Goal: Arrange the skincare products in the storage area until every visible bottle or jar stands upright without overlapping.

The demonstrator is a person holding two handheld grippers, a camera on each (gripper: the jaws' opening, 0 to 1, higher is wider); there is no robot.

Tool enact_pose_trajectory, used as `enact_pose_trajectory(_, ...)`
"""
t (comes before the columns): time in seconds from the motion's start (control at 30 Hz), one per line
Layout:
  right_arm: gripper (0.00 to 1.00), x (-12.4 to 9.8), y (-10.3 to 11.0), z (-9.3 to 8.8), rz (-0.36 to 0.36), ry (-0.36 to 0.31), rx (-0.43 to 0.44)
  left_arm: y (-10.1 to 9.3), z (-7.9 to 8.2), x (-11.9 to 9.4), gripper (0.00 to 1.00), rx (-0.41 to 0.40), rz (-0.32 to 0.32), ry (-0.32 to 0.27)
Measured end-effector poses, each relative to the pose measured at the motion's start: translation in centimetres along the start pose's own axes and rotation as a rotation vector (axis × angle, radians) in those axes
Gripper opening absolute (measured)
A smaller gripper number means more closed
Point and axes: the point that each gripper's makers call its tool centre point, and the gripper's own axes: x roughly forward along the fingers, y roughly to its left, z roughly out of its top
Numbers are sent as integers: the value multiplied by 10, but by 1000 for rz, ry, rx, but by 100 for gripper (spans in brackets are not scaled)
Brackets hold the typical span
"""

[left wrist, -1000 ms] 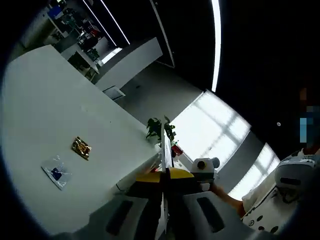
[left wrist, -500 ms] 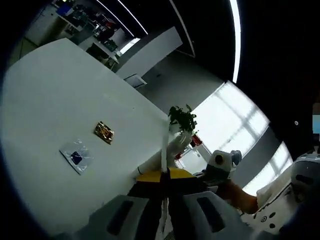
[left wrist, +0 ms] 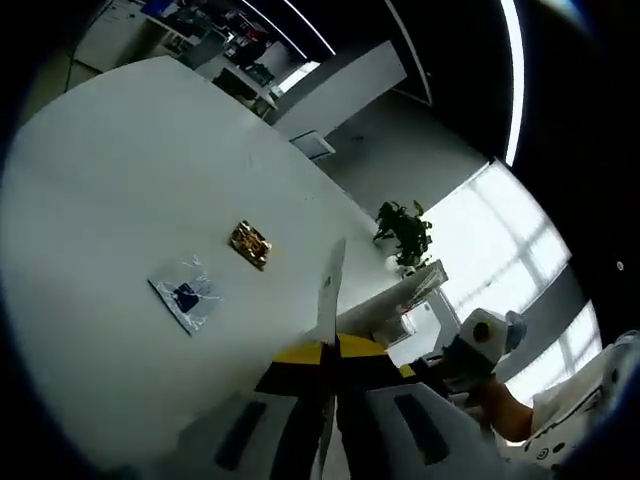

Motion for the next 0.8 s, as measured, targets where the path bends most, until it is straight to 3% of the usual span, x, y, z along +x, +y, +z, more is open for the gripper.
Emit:
enact_pose_trajectory(0.43,8,-10,-3,0,-36,12,-46,5,-15,34,0,-36,5,56)
enact_pose_trajectory(0.63,10,-37,2,42,-80,-57,-208,10,-18,36,0,-46,9,66)
enact_pose_trajectory(0.8,11,-57,9,72,-53,-112,-232,19,-17,37,0,-66,13,62)
